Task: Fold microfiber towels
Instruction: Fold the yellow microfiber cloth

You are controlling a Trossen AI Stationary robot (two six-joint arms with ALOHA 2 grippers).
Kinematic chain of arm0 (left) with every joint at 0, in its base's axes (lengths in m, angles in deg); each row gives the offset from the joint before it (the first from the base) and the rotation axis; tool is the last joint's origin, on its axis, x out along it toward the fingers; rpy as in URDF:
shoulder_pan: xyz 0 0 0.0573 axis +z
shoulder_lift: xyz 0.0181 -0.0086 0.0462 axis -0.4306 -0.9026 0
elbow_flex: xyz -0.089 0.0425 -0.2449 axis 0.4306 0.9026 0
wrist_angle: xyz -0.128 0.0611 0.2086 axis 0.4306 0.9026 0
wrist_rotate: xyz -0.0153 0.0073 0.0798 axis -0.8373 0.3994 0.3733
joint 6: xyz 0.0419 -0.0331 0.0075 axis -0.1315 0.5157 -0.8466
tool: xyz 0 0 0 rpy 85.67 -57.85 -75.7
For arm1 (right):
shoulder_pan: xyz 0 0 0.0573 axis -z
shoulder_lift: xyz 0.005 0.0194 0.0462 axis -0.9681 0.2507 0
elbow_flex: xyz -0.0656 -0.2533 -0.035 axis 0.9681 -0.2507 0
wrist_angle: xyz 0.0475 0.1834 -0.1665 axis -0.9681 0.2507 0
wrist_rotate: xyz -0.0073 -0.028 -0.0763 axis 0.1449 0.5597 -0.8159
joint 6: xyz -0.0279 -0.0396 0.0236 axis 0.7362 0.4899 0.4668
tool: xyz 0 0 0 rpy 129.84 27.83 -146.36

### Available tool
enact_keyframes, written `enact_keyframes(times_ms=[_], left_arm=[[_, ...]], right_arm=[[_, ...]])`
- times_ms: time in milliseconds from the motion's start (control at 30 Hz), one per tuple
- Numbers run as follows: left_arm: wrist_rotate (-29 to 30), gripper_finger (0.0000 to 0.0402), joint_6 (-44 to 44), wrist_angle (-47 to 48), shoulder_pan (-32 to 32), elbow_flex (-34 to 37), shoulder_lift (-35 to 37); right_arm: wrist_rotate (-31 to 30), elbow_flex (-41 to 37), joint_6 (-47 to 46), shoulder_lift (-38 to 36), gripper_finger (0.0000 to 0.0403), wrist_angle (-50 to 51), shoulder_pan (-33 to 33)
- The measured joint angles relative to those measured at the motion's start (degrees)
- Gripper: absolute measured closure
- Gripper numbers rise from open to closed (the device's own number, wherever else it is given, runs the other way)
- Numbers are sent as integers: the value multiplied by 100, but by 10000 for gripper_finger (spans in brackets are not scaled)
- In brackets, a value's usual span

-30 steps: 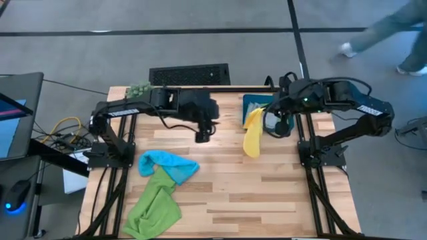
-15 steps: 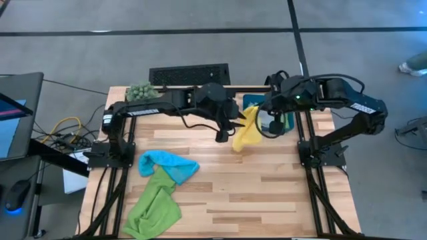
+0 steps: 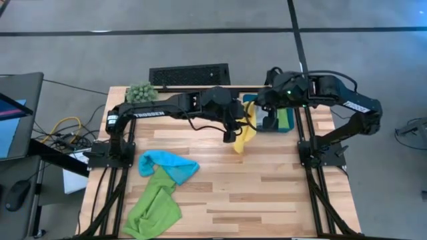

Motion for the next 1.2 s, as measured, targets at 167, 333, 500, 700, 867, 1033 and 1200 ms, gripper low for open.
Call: enact_keyframes(times_ms=[167, 333, 500, 700, 867, 1033, 1200], left_arm=[[500, 283, 166, -56, 2, 2, -107], [734, 283, 198, -81, -3, 5, -241], [946, 283, 251, -161, -16, 0, -365], [979, 283, 389, 188, -27, -4, -615], [643, 283, 196, 647, -29, -10, -845], [518, 283, 188, 979, -44, -11, -977], [380, 283, 179, 1426, -44, -1, -1046]], right_arm=[[0, -2, 0, -2, 395, -146, 106], [1, -2, 42, -2, 395, -249, 155], [2, -2, 57, -2, 395, -249, 155], [1, -2, 58, -2, 395, -249, 155], [0, -4, 59, -2, 395, -249, 155], [2, -7, 55, -2, 395, -247, 155], [2, -9, 52, -5, 395, -247, 155]])
